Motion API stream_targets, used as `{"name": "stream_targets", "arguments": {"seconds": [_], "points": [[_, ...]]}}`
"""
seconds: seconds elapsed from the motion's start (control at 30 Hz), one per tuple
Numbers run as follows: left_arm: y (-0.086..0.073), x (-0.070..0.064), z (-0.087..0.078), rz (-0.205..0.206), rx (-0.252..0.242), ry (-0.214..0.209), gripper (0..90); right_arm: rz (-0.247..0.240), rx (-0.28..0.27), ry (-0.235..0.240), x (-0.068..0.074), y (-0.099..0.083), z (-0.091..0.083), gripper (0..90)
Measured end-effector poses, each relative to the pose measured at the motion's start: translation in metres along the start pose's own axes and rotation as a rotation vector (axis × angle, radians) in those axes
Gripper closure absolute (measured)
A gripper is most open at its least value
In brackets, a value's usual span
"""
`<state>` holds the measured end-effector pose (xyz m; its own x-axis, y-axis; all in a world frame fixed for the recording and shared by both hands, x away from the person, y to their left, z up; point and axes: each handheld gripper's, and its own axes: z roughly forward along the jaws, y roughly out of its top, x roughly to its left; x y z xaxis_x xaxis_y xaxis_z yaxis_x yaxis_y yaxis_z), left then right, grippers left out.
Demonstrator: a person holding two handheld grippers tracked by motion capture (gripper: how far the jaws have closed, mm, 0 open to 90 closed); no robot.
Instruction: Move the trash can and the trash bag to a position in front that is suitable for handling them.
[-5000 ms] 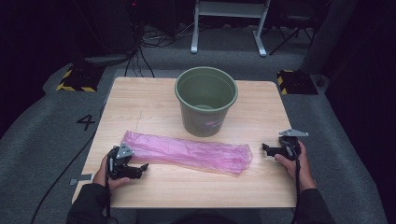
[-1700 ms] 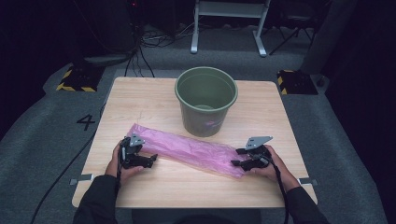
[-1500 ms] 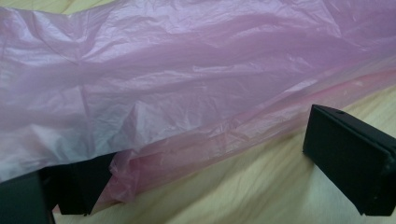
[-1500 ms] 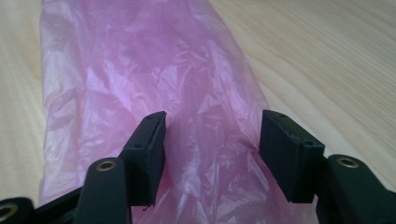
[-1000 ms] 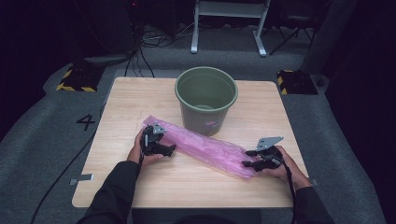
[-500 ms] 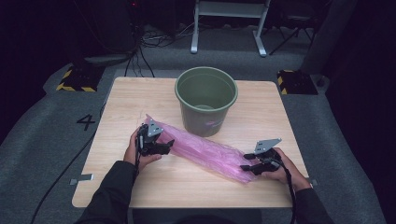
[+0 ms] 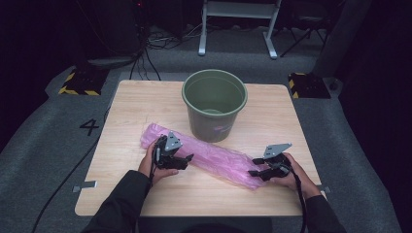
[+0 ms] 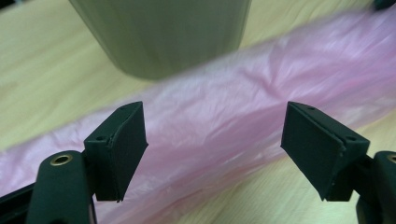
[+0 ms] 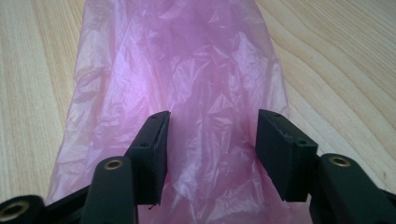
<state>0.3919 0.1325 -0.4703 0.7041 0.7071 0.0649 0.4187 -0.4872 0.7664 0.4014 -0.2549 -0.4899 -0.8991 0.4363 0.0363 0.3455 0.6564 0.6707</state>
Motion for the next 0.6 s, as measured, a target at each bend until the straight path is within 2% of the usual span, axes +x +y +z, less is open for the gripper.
{"name": "stream_targets", "arguments": {"seconds": [0.03,0.07,0.1,0.17,0.2,0.27,0.37,0.4,0.6], "points": [[0.0,0.0,0.0,0.0,0.0,0.0,25.0,0.0,0.0,0.0,0.0,0.0,0.0,45.8],[-0.004,-0.001,0.009,-0.007,0.039,-0.019,24.6,0.001,-0.005,-0.004,0.001,0.0,0.001,45.5],[-0.006,-0.002,0.012,-0.003,0.052,-0.015,23.3,-0.001,-0.008,-0.007,0.001,0.0,0.001,45.4],[-0.009,-0.001,0.017,-0.004,0.071,-0.036,22.5,0.0,-0.015,-0.007,0.001,0.0,0.002,45.2],[-0.009,-0.001,0.017,-0.004,0.071,-0.036,21.9,-0.001,-0.016,-0.007,0.001,0.0,0.002,45.1],[-0.013,0.001,0.024,-0.018,0.107,-0.027,21.8,0.001,-0.019,-0.006,0.001,0.0,0.002,44.8],[-0.015,0.003,0.026,-0.034,0.108,-0.037,21.6,0.001,-0.024,-0.008,0.002,0.0,0.003,44.4],[-0.016,0.005,0.027,-0.045,0.102,-0.053,21.6,-0.005,-0.025,-0.009,0.002,0.0,0.003,43.9],[-0.018,0.008,0.026,-0.033,0.095,-0.061,23.8,-0.007,-0.027,-0.011,0.004,0.001,0.005,43.1]]}}
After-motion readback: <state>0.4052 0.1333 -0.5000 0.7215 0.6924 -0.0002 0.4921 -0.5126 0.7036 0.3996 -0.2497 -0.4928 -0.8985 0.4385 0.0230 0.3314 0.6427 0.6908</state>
